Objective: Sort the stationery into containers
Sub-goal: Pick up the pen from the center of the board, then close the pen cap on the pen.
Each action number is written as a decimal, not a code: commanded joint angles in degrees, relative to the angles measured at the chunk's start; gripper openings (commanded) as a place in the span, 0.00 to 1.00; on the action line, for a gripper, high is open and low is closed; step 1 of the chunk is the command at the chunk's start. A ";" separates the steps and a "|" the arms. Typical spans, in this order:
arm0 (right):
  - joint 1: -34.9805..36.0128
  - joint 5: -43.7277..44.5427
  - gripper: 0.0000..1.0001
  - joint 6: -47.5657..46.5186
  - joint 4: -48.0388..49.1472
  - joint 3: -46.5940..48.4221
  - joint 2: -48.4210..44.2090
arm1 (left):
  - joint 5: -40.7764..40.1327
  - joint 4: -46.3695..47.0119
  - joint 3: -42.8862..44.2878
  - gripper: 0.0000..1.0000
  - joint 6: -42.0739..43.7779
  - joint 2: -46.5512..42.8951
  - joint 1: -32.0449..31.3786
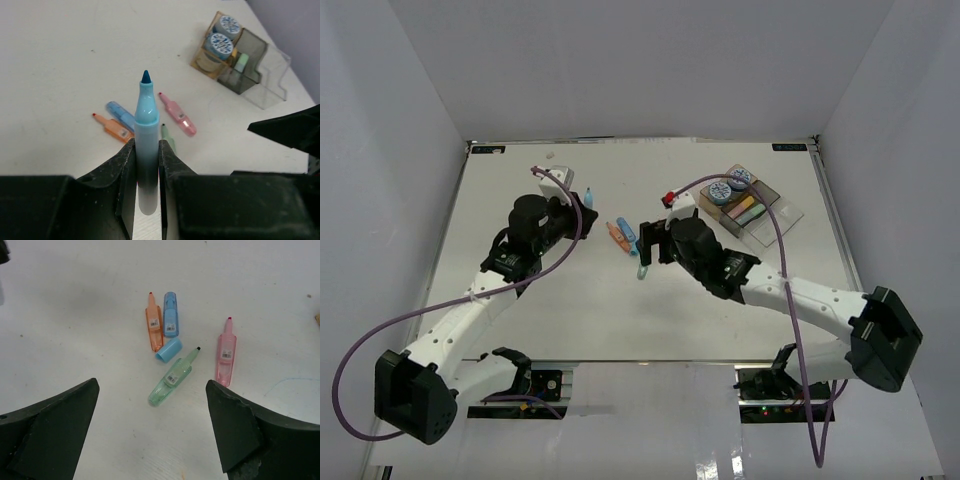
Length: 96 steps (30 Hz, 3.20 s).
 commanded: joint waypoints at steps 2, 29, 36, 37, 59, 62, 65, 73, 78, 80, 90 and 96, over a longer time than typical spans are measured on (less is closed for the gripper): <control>-2.85 -1.71 0.98 4.58 -11.84 12.28 8.46 | -0.61 -7.69 2.15 0.05 6.59 -0.28 2.73; -6.99 1.37 0.47 19.62 -37.00 49.48 49.61 | -4.13 -5.76 -5.24 0.12 9.67 -7.67 5.11; -7.52 0.05 0.43 20.58 -36.82 50.18 51.37 | -3.86 -5.93 -5.15 0.12 9.76 -7.76 5.11; -7.60 0.05 0.43 20.93 -36.82 50.18 51.46 | -3.78 -5.93 -5.15 0.12 9.68 -7.76 5.11; -8.13 -3.02 0.08 19.18 -31.03 41.50 43.83 | -0.96 -5.76 -5.24 0.13 9.50 -7.32 5.11; -8.13 -4.26 0.08 16.81 -27.34 37.64 40.32 | -0.18 -5.67 -5.41 0.14 9.41 -7.40 5.11; -8.48 -5.92 0.08 14.18 -23.65 33.59 36.71 | 0.44 -5.49 -5.41 0.14 9.32 -7.32 5.11; -10.41 -13.30 0.08 6.71 -14.76 26.28 32.03 | 1.15 -5.58 -5.33 0.14 9.24 -6.96 5.11; -10.50 -18.49 0.08 1.78 -11.42 25.84 33.35 | 1.32 -5.49 -5.41 0.14 9.32 -6.88 5.11; -10.59 -19.02 0.08 0.99 -11.42 26.98 34.93 | 1.41 -5.49 -5.33 0.14 9.24 -6.61 5.11; -10.77 -20.17 0.09 -3.14 -13.61 30.15 40.12 | 1.15 -5.67 -5.24 0.14 9.32 -6.61 5.11; -10.77 -18.76 0.20 -4.99 -15.20 30.76 40.47 | 0.97 -5.67 -5.24 0.14 9.32 -6.61 5.11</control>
